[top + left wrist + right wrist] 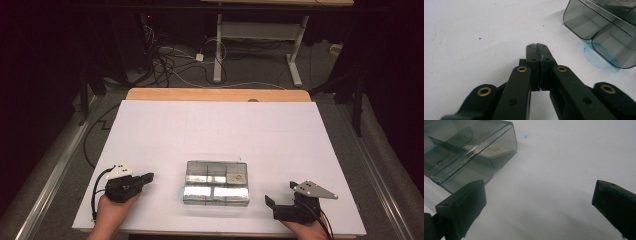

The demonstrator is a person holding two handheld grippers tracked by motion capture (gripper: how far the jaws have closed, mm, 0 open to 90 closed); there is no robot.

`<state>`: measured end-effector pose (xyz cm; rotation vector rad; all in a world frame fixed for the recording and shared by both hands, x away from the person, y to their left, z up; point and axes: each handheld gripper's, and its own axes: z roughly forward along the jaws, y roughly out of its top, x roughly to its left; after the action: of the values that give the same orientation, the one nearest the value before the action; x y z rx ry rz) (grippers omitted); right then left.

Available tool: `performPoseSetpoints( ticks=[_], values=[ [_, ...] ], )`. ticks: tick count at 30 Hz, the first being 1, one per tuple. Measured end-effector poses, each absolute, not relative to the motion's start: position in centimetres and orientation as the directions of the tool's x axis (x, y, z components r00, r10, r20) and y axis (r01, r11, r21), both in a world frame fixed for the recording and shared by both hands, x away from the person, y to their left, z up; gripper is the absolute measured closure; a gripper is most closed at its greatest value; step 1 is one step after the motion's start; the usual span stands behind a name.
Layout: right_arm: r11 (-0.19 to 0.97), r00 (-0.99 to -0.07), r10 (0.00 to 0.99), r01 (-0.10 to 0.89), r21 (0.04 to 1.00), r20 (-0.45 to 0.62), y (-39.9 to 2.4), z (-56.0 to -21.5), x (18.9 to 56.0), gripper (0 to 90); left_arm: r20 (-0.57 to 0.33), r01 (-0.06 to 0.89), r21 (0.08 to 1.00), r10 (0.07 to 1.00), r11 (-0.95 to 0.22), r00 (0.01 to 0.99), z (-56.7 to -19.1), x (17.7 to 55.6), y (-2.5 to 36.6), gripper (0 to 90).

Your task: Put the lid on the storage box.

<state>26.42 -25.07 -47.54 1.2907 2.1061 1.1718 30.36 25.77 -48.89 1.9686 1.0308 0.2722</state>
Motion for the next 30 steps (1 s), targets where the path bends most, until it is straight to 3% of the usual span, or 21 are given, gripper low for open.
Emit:
performPoseSetpoints(
  ticks=[6, 14, 24, 30],
  values=[
    [0.221, -0.495, 0.865, 0.528, 0.82, 0.086, -24.92, -47.56, 26.32, 0.0, -0.184, 0.543, 0.787, 0.729, -0.292, 0.659, -48.85, 30.34, 25.36, 77.7],
    [0.222, -0.498, 0.863, 0.526, 0.821, 0.085, -24.83, -47.56, 26.28, 0.0, -0.18, 0.561, 0.774, 0.747, -0.294, 0.641, -49.19, 30.76, 25.12, 33.5],
    [0.222, -0.504, 0.859, 0.518, 0.826, 0.085, -24.8, -47.46, 26.22, 0.0, -0.186, 0.52, 0.816, 0.736, -0.253, 0.65, -48.7, 30.57, 25.26, 1.9],
    [0.225, -0.508, 0.857, 0.516, 0.826, 0.084, -24.73, -47.53, 26.22, 0.0, -0.193, 0.531, 0.807, 0.734, -0.259, 0.651, -48.98, 30.78, 24.98, 0.0]
  ],
)
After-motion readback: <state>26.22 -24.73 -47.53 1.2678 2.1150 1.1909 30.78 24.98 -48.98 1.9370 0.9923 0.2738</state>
